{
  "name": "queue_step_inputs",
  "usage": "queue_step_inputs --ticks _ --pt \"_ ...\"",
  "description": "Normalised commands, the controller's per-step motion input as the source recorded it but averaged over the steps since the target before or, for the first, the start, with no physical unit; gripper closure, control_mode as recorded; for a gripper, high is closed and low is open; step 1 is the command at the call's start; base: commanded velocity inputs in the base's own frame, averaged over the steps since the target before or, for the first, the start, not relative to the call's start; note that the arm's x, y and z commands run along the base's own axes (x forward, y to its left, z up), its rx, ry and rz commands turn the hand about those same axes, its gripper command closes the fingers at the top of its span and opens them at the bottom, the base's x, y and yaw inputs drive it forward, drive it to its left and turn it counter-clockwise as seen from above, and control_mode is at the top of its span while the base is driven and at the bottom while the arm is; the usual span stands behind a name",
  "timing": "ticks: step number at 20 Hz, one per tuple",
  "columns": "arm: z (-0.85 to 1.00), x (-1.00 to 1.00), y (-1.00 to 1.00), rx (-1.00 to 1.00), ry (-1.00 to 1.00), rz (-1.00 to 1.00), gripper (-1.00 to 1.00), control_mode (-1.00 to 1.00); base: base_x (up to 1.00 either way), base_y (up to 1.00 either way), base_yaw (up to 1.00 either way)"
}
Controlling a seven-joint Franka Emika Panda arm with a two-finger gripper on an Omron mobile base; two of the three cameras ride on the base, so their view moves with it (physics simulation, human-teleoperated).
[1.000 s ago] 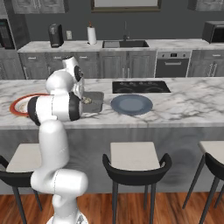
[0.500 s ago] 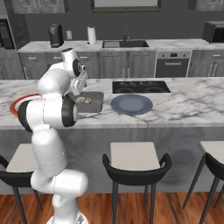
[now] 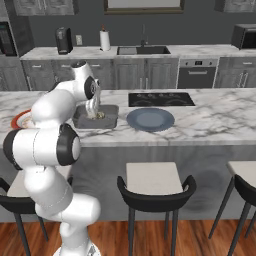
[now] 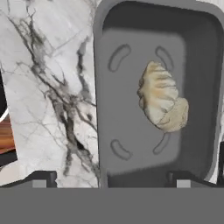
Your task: Place two dumplings into each of the tupperware containers and then place the containers in the fridge.
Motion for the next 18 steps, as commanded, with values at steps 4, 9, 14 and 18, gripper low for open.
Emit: queue_step_inputs --ticks 4,9,14,18 --pt "0.0 -0.17 -0.65 0.0 0.03 0.29 -1.0 -1.0 0.0 0.0 0.0" --pt "0.0 0.01 -0.58 0.0 0.06 0.29 -1.0 -1.0 0.0 0.0 0.0" --pt "-0.04 0.32 -0.12 0.0 0.09 0.28 -1.0 -1.0 0.0 0.0 0.0" --pt "-0.2 0.21 0.06 -0.03 0.04 0.19 -1.0 -1.0 0.0 0.0 0.0"
